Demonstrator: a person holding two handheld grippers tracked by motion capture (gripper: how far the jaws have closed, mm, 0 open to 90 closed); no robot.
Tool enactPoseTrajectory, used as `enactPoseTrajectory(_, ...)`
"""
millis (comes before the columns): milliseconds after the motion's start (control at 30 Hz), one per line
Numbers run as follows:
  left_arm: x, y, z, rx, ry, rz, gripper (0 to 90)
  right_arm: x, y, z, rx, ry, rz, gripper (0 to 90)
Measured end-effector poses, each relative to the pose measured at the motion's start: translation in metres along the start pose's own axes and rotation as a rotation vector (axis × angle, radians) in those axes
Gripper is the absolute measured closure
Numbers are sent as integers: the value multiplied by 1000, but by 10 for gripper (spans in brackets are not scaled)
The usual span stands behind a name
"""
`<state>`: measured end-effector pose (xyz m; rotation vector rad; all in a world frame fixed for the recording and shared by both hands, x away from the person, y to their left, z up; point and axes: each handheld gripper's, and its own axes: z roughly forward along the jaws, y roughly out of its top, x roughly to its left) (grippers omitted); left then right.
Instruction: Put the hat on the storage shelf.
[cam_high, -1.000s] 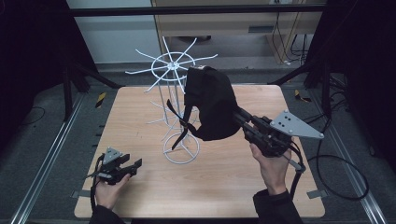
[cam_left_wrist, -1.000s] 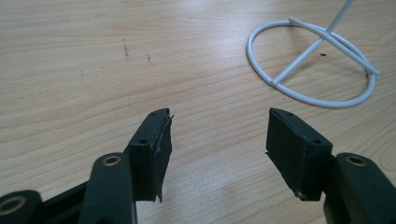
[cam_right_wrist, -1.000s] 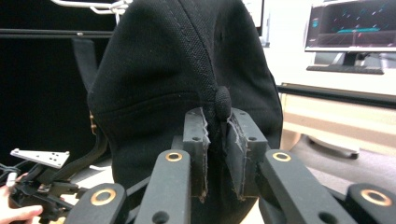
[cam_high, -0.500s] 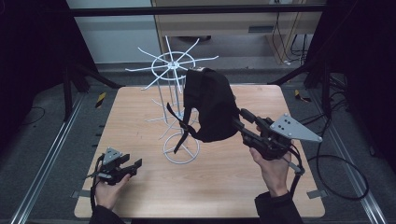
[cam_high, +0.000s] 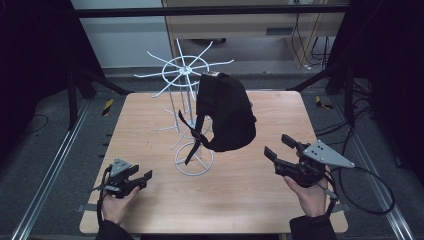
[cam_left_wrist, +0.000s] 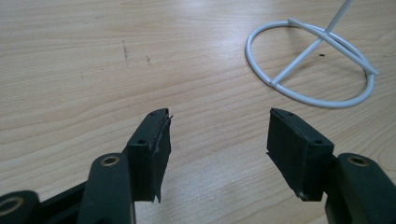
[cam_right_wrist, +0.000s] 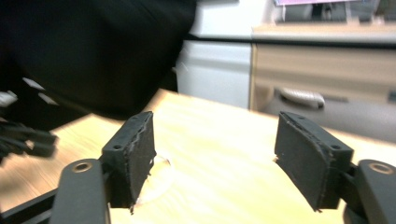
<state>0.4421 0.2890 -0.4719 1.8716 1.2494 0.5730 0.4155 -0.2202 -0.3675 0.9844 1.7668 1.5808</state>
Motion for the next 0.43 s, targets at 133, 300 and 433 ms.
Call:
enactPoseTrajectory(133, 1, 0, 1, 0, 1, 2, 378, -20, -31, 8, 94, -63, 39, 244)
enactPoseTrajectory(300, 1, -1, 3, 8, 0, 5, 351, -43, -69, 17, 208, -151, 57, 216)
enactPoseTrajectory(433, 3, -1, 7, 15, -11, 15, 326, -58, -90, 20, 284, -219, 69, 201)
